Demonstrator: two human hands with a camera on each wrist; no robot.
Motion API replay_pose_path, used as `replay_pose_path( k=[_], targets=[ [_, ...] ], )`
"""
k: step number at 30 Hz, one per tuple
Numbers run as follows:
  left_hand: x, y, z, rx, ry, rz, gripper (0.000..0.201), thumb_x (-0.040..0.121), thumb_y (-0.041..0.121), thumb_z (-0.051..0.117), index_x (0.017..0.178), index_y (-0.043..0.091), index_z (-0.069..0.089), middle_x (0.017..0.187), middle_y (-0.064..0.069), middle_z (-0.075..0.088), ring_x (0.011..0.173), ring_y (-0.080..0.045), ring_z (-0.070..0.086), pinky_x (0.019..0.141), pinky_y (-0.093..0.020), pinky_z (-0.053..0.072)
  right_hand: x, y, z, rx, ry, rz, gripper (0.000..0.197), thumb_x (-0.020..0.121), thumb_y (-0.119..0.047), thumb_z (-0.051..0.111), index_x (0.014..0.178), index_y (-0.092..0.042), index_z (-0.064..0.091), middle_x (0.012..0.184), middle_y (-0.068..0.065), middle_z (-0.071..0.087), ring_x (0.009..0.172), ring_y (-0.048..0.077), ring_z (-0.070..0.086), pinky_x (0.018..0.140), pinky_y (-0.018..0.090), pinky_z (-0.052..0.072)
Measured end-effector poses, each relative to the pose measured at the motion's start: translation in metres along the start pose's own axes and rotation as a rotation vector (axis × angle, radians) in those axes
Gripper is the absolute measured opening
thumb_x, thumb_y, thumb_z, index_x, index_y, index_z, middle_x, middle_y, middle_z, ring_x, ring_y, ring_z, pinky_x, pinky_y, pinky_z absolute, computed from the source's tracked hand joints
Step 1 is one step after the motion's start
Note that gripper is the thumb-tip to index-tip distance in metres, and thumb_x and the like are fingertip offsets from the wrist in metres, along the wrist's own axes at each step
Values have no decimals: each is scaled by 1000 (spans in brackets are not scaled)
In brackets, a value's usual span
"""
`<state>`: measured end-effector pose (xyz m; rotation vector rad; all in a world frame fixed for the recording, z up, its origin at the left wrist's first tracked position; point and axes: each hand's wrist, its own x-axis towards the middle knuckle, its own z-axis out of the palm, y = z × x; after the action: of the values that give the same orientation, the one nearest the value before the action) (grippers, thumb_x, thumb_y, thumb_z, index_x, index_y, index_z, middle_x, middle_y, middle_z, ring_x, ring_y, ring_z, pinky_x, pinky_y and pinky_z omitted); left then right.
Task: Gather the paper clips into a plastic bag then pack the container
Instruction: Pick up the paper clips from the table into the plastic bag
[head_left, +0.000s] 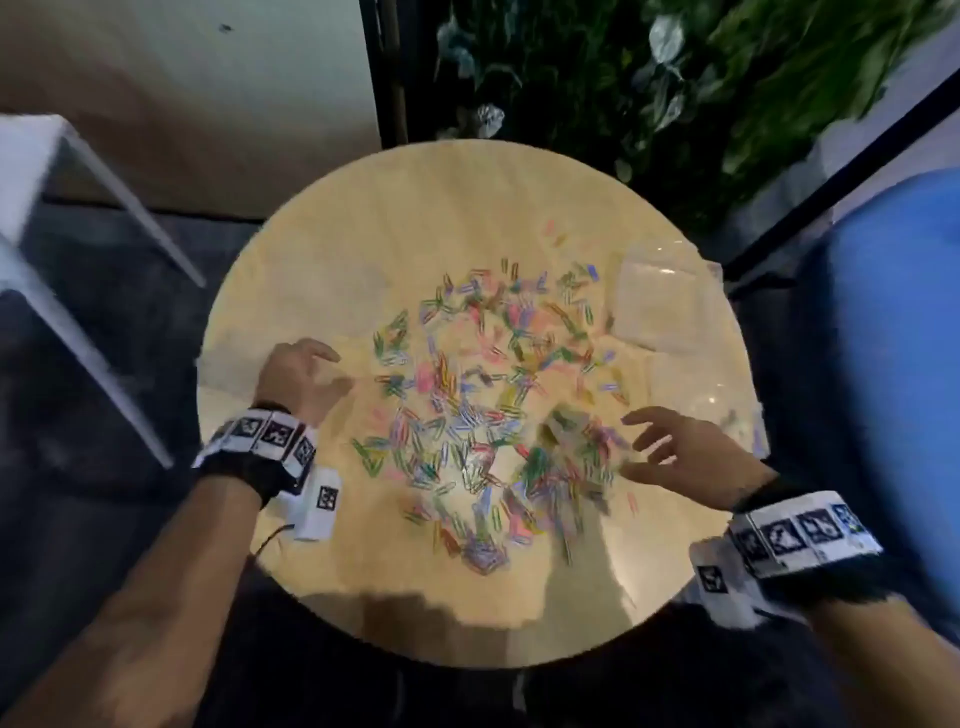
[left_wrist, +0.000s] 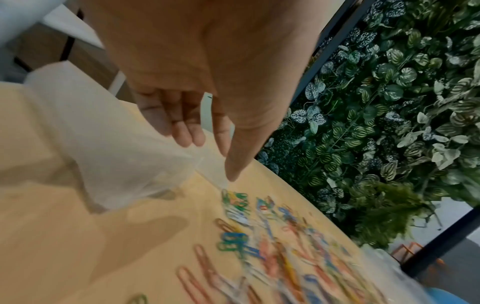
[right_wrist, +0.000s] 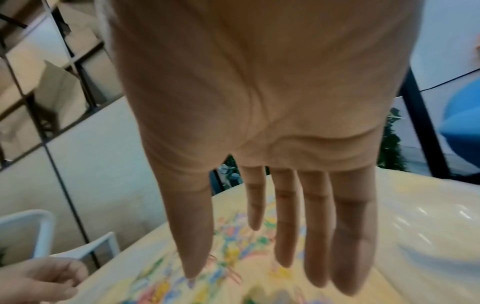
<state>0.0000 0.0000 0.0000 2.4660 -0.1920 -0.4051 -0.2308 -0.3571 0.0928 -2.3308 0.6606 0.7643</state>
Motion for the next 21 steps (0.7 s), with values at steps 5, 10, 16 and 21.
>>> replay_pose_path(
  k=[5, 10, 16, 21],
  targets=[
    [21, -41, 32, 15, 35, -92, 40, 76, 35, 82, 96, 11, 57, 84, -10, 59, 75, -29, 57, 69, -40, 49, 27, 47, 54, -148, 128, 158, 73, 78, -42, 76, 140, -20, 42, 115, 7, 65, 97, 23, 62, 86, 35, 49],
    [3, -61, 42, -126, 272, -96, 8, 81, 15, 62, 89, 14, 60, 67, -8, 59, 73, -37, 64, 69, -43, 57, 36, 61, 92, -104, 166, 241, 84, 69, -46, 81, 135, -8, 46, 125, 16, 60, 107, 32, 63, 87, 41, 56],
    [-43, -66, 36, -273, 137, -198, 19, 73, 3, 70, 81, 20, 73, 75, -6, 72, 68, -31, 70, 69, -41, 62, 25, 49, 116, -86, 312, 278, 113, 53, -68, 81, 142, -17, 35, 133, 17, 45, 111, 35, 57, 86, 39, 49],
    [-66, -63, 34, -350, 160, -95, 18, 82, 11, 62, 81, 26, 73, 84, -10, 73, 72, -32, 67, 70, -33, 59, 33, 27, 108, -74, 312, 263, 111, 50, -81, 71, 136, -18, 43, 137, 17, 44, 117, 34, 54, 97, 43, 48]
  ],
)
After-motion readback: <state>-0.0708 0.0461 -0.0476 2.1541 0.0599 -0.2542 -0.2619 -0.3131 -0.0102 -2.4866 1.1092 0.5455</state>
